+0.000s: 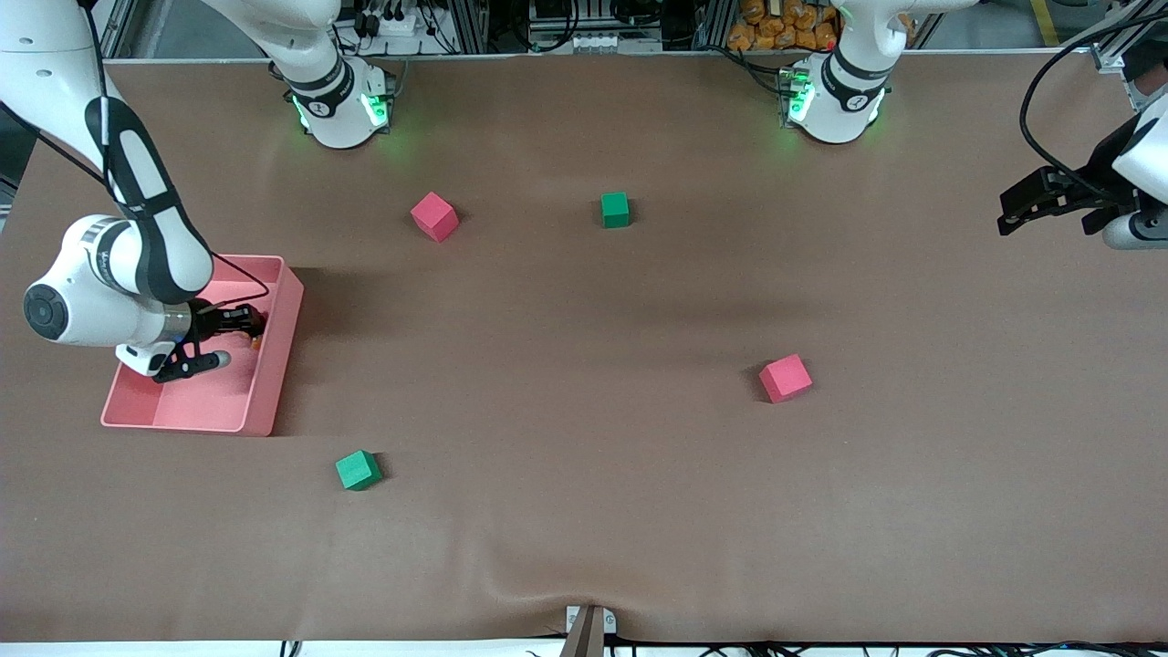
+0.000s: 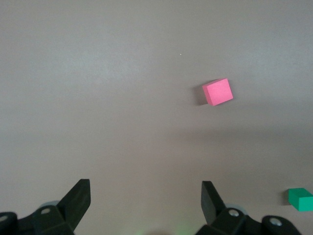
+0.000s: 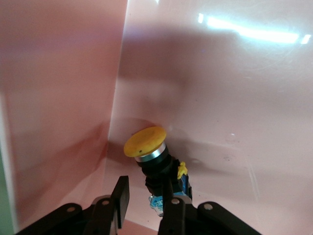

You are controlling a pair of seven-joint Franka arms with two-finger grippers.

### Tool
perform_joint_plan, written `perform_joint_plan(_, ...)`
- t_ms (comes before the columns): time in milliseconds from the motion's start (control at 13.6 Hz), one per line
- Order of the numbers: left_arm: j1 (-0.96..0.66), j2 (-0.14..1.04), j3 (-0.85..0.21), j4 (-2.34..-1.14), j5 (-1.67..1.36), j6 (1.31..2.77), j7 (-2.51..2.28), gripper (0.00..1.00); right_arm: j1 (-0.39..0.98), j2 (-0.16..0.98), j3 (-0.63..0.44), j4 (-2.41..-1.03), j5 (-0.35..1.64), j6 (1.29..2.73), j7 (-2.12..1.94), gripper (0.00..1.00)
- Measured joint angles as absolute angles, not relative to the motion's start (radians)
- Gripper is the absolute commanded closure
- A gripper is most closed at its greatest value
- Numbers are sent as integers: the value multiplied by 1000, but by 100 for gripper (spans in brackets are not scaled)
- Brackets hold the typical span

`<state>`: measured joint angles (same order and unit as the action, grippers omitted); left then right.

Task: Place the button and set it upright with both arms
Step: 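Lower the right gripper around the button body and close it, then lift the button out of the tray with the right gripper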

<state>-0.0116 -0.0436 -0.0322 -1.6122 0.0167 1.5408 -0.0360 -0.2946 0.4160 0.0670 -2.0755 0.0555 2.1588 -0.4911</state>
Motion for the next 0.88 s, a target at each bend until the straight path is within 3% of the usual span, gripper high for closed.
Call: perform_joint_plan(881,-12,-38,-32,-1612,17,1541,-36,0,-325,444,56,-2033,160,2161,-491,55)
